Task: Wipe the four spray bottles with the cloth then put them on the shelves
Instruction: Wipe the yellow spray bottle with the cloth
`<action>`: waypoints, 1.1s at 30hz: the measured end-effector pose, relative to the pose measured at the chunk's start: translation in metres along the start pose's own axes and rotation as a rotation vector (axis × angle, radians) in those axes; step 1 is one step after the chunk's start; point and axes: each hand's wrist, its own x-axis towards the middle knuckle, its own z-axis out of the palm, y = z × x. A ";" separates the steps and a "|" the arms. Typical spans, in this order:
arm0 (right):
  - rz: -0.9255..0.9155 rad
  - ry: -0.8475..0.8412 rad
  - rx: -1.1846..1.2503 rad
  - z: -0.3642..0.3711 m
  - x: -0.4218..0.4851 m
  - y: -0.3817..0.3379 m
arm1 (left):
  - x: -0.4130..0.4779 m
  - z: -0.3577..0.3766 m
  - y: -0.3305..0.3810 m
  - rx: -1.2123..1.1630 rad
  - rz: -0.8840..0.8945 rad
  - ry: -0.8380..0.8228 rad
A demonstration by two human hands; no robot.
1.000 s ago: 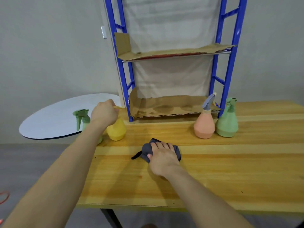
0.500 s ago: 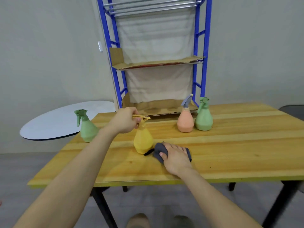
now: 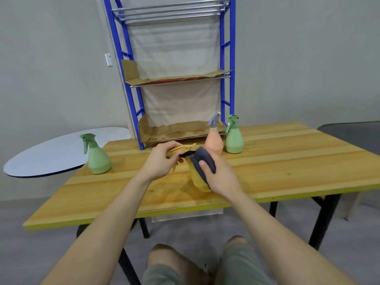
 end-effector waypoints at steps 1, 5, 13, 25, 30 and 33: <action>-0.003 -0.007 0.006 0.000 -0.001 0.008 | -0.001 -0.003 -0.001 -0.010 0.014 -0.013; 0.127 -0.030 0.019 0.001 0.000 0.042 | 0.002 -0.012 -0.005 0.040 0.021 -0.045; -0.183 -0.117 -0.061 0.022 0.051 0.015 | 0.010 -0.010 -0.046 0.043 0.020 0.007; -0.139 0.020 -0.163 0.033 0.082 0.029 | 0.017 0.035 -0.073 -0.042 0.080 0.197; -0.154 0.045 -0.241 0.029 0.097 0.060 | 0.028 0.076 -0.079 -0.013 0.100 0.235; -0.071 0.021 -0.307 0.027 0.125 0.060 | 0.033 0.090 -0.082 -0.005 0.117 0.266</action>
